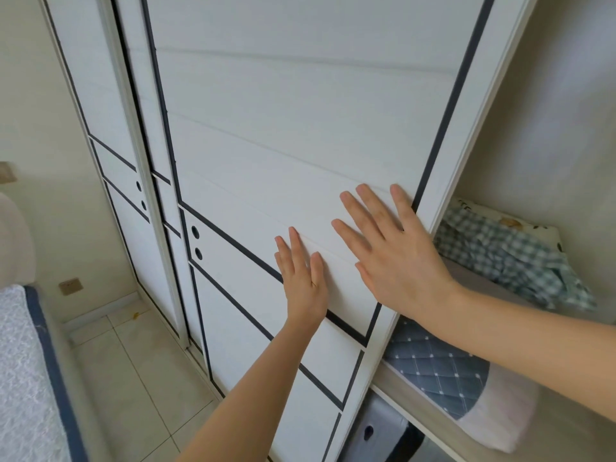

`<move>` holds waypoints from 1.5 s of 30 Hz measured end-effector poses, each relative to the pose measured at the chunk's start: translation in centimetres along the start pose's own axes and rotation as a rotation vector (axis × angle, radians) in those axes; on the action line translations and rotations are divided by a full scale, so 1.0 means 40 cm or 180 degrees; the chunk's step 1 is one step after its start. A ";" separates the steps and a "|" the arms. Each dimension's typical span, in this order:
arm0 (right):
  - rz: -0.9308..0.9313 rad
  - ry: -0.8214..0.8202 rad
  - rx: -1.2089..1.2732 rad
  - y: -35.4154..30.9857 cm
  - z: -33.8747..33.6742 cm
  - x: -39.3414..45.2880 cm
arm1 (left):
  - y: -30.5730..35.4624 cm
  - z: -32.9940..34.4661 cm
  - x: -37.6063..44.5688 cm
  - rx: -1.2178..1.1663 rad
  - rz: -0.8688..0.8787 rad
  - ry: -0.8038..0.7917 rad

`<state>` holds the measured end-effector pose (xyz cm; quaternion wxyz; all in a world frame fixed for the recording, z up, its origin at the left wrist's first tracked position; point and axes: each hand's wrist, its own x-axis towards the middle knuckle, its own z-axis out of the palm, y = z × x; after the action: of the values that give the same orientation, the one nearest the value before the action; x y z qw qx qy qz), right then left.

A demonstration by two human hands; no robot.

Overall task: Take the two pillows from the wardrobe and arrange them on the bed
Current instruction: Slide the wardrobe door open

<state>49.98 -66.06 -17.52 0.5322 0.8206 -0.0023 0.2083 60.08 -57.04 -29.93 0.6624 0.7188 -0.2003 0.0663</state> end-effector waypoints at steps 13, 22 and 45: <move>-0.0090 0.0249 0.0076 -0.104 0.007 0.257 | -0.108 -0.119 0.220 0.0095 0.0024 0.0195; -0.0080 0.0215 0.0102 -0.170 0.001 0.412 | -0.172 -0.188 0.350 0.0006 -0.0268 0.0339; -0.0187 0.0365 0.0237 -0.224 -0.010 0.563 | -0.237 -0.287 0.457 0.0163 -0.0222 0.0376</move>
<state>72.43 -56.92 -17.45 0.5065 0.8262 0.0600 0.2392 82.25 -49.05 -30.80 0.6563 0.7369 -0.1339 0.0906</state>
